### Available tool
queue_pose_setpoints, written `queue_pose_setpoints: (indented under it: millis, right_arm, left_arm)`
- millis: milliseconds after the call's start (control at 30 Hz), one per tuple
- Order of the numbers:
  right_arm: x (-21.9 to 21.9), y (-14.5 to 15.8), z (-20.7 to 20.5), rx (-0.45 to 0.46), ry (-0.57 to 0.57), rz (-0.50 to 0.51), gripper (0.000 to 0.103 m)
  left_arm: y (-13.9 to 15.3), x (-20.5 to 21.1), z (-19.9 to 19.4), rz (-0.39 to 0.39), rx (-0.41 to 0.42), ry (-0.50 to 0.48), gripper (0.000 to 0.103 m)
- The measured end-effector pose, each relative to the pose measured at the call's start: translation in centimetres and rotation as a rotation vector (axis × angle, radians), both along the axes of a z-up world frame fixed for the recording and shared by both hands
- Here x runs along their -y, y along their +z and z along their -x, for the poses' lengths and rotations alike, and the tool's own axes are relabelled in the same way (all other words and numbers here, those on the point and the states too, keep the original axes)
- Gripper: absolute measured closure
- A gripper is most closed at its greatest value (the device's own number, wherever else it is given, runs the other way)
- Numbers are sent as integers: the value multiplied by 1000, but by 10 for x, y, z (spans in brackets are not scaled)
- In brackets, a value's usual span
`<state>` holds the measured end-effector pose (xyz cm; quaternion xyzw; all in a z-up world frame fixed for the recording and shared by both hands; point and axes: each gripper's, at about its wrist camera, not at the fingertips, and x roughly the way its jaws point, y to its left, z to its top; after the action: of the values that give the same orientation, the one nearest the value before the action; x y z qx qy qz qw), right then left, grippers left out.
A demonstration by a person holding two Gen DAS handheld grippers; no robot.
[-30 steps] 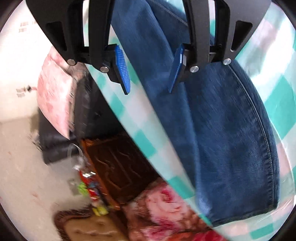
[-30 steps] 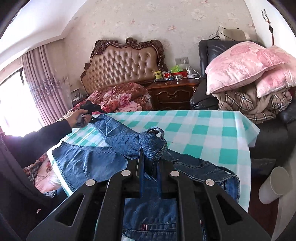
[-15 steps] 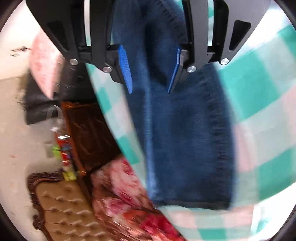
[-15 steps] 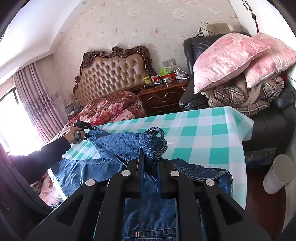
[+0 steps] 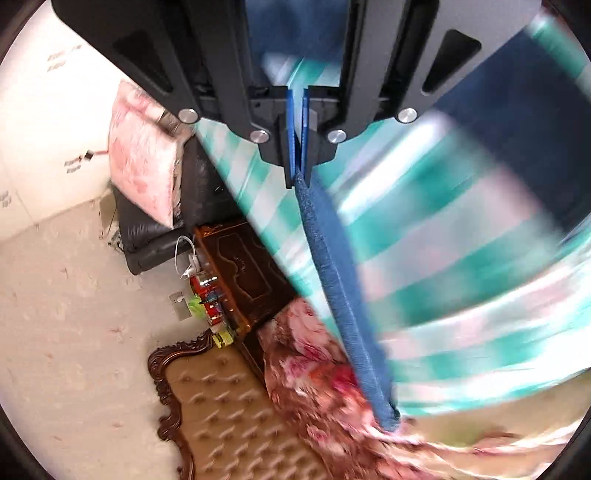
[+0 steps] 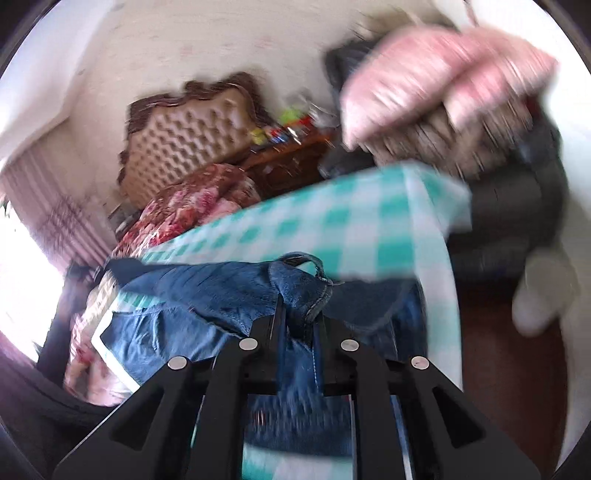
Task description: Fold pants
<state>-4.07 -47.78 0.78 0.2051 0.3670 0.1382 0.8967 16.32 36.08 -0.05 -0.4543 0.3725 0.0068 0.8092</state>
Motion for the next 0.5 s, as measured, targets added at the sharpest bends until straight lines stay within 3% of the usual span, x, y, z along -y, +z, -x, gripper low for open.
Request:
queue_pose_setpoints:
  millis: [33, 100, 167, 233, 300, 500]
  right_arm:
    - [12, -14, 8, -60, -47, -43, 86]
    - [28, -38, 20, -151, -143, -92, 71]
    - [37, -58, 32, -213, -219, -160, 71]
    - [41, -73, 47, -239, -285, -251, 67]
    - [36, -75, 60, -228, -332, -299, 58]
    - [5, -79, 56, -305, -383, -225, 54]
  left_arm:
    - [-8, -4, 41, -4, -14, 8, 101]
    - [-43, -3, 110, -10, -76, 3, 101]
    - [-84, -3, 150, 51, -133, 5, 101]
    - [-110, -4, 166, 57, -156, 30, 101]
    - [-121, -3, 176, 93, -121, 43, 101]
    - [-118, -4, 173, 100, -75, 27, 100]
